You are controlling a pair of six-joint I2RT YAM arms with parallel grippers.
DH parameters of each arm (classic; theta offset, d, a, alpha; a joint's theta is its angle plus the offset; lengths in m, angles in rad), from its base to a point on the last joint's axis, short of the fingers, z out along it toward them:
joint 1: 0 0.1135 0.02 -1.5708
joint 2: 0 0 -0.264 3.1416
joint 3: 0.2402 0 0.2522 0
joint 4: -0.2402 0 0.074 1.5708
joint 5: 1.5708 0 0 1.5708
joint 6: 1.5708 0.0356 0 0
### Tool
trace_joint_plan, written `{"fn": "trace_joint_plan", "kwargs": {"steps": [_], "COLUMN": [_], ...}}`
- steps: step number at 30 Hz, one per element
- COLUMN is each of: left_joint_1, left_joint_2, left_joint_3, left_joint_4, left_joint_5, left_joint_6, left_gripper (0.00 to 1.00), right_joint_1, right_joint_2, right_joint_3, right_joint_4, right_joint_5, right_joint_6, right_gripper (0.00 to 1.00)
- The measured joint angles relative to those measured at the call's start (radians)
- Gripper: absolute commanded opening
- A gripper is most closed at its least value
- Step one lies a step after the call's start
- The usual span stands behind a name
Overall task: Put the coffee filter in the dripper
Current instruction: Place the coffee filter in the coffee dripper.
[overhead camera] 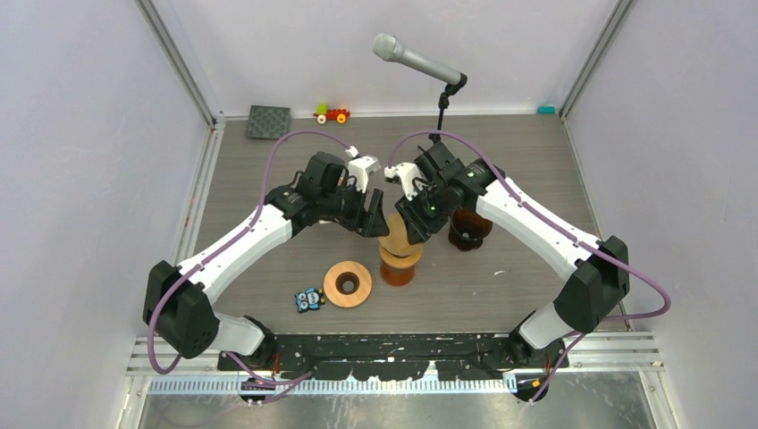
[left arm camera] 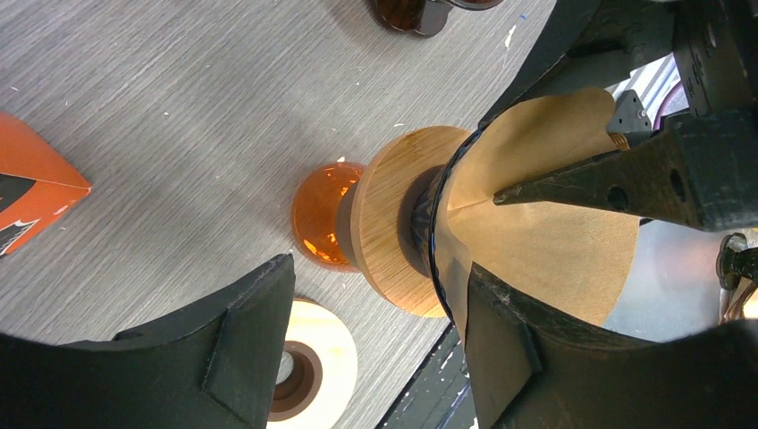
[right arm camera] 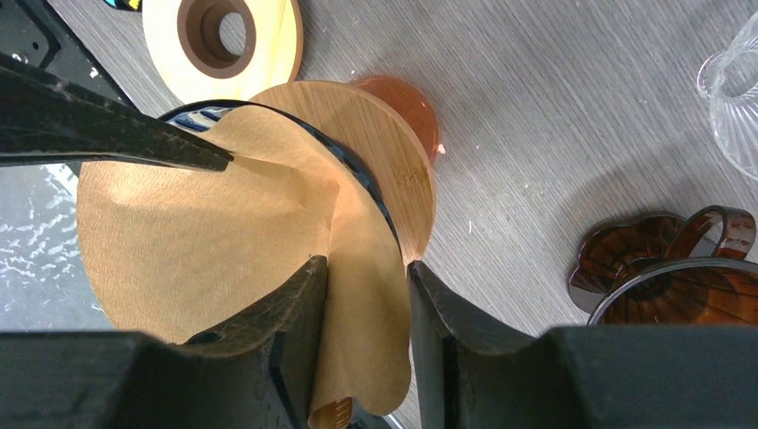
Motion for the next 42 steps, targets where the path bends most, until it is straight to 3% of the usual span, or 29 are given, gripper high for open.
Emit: {"fn": "trace_joint_plan", "kwargs": {"steps": [9,23,42], "left_joint_1": [-0.001,-0.002,-0.002], "left_joint_2": [0.0,-0.001,-0.009], "left_joint_3": [-0.009,-0.015,0.018], "left_joint_4": [0.015,0.025,0.012], "left_joint_5": [-0.007,-0.008,0.002], "left_joint_6": [-0.018,-0.012,0.019], "left_gripper": [0.67,0.69,0.75], "right_joint_1": [0.0,0.0,-0.007], "right_joint_2": [-0.006,-0.027,-0.068], "right_joint_3": [-0.02,-0.018,0.024], "right_joint_4": [0.03,0.02,0.006], "right_joint_5": [0.012,0.009,-0.013], "right_joint_6": [0.014,0.018,-0.004], "right_gripper": [0.43,0.55,0.56]}}
